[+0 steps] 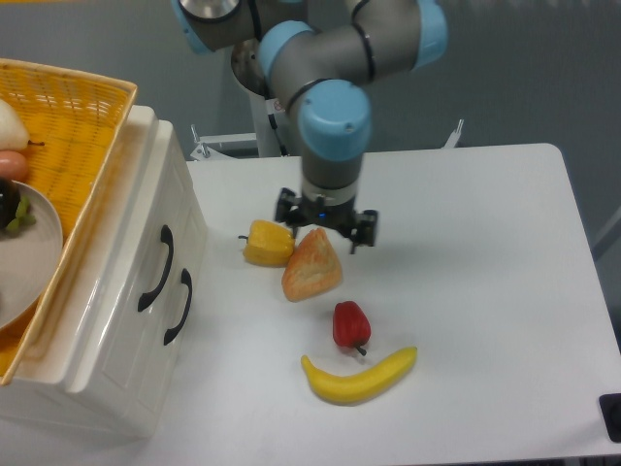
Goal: Slide open the top white drawer
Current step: 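Lower the open gripper onto the top drawer's black handle, then close the gripper on the top drawer's black handle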
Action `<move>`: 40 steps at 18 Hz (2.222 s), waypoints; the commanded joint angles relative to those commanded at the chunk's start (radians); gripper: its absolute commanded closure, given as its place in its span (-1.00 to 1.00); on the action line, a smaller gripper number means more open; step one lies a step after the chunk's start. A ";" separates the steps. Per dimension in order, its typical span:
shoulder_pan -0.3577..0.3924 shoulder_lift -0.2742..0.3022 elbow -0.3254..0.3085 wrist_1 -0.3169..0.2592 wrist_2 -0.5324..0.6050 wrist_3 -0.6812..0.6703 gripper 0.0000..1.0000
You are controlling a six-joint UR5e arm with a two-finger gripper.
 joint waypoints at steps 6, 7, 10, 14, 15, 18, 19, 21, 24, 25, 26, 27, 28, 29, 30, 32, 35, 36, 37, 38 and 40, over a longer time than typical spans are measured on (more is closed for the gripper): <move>-0.089 0.002 0.024 0.000 -0.078 -0.124 -0.98; -0.092 0.002 0.038 0.000 -0.091 -0.138 -0.97; -0.100 0.000 0.049 0.002 -0.141 -0.144 -0.92; -0.089 -0.006 0.077 0.002 -0.175 -0.143 -0.89; -0.086 -0.008 0.080 0.003 -0.177 -0.143 -0.89; -0.088 -0.011 0.083 0.002 -0.190 -0.143 -0.86; -0.089 -0.012 0.083 0.002 -0.204 -0.143 -0.85; -0.091 -0.014 0.083 0.002 -0.238 -0.146 -0.83; -0.097 -0.014 0.081 0.000 -0.267 -0.146 -0.78; -0.097 -0.014 0.081 0.000 -0.275 -0.146 -0.72; -0.097 -0.015 0.081 0.000 -0.285 -0.146 -0.70; -0.097 -0.015 0.081 0.000 -0.290 -0.146 -0.69; -0.097 -0.015 0.081 0.000 -0.290 -0.146 -0.68; -0.097 -0.015 0.081 0.000 -0.290 -0.146 -0.66; -0.097 -0.015 0.080 0.000 -0.290 -0.146 -0.63; -0.098 -0.015 0.078 0.000 -0.292 -0.147 -0.53; -0.098 -0.017 0.078 0.000 -0.292 -0.153 -0.47; -0.098 -0.017 0.078 0.000 -0.292 -0.153 -0.46; -0.098 -0.017 0.077 0.000 -0.293 -0.153 -0.46; -0.098 -0.017 0.077 0.000 -0.293 -0.153 -0.46; -0.100 -0.023 0.077 0.002 -0.293 -0.153 -0.46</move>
